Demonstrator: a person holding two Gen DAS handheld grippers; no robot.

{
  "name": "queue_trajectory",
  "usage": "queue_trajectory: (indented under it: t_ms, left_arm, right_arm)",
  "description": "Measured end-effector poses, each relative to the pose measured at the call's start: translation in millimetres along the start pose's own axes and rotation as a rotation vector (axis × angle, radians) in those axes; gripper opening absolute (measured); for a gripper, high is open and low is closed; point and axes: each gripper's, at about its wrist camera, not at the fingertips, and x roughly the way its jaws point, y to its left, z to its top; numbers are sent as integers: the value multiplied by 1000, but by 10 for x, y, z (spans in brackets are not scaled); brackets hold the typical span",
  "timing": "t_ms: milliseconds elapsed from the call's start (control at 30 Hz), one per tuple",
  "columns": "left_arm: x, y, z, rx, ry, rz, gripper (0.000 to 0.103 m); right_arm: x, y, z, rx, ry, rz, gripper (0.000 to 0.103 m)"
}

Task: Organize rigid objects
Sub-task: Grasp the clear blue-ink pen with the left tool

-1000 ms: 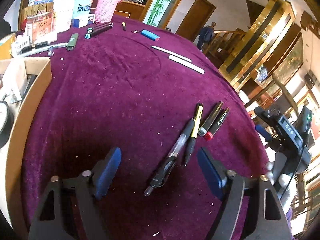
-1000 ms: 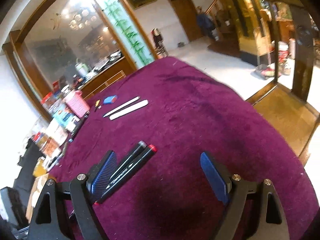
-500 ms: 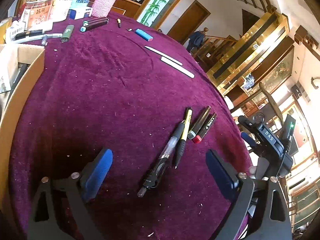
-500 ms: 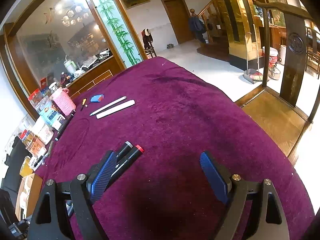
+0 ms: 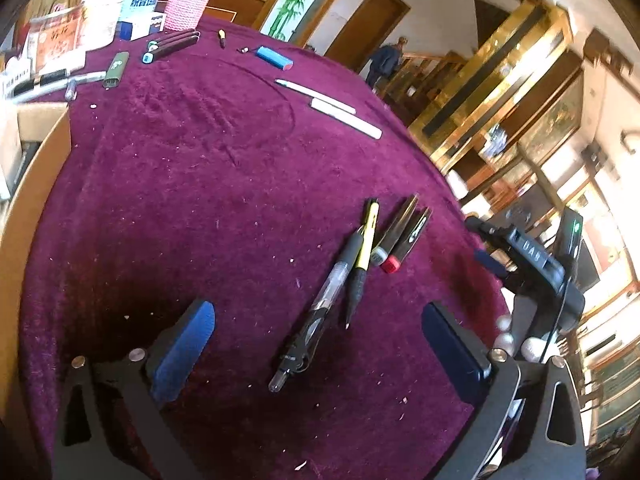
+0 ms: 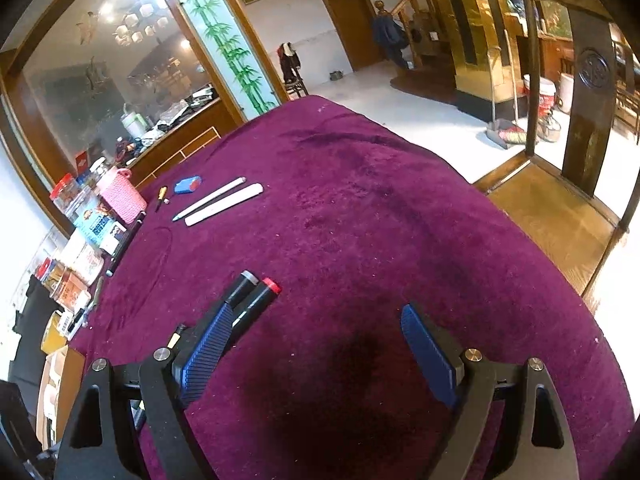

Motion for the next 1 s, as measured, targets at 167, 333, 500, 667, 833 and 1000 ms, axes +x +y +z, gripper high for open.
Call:
queue_trajectory:
  t_ms: [167, 333, 500, 667, 833, 1000]
  left_arm:
    - [-143, -213, 35, 126, -24, 88, 101]
    - [-72, -468, 57, 343, 37, 182, 36]
    - [91, -497, -6, 402, 91, 212, 31]
    - [258, -424, 52, 385, 127, 239, 31]
    - [409, -544, 55, 449, 123, 286, 31]
    - [451, -606, 41, 451, 82, 298, 23]
  right_arm:
    - [25, -153, 13, 83, 20, 81, 89]
    - [30, -77, 7, 51, 34, 88, 89]
    - [20, -73, 4, 61, 33, 92, 89]
    - [30, -54, 0, 57, 38, 93, 89]
    - [36, -48, 0, 62, 40, 91, 89]
    - [40, -74, -5, 66, 41, 83, 89]
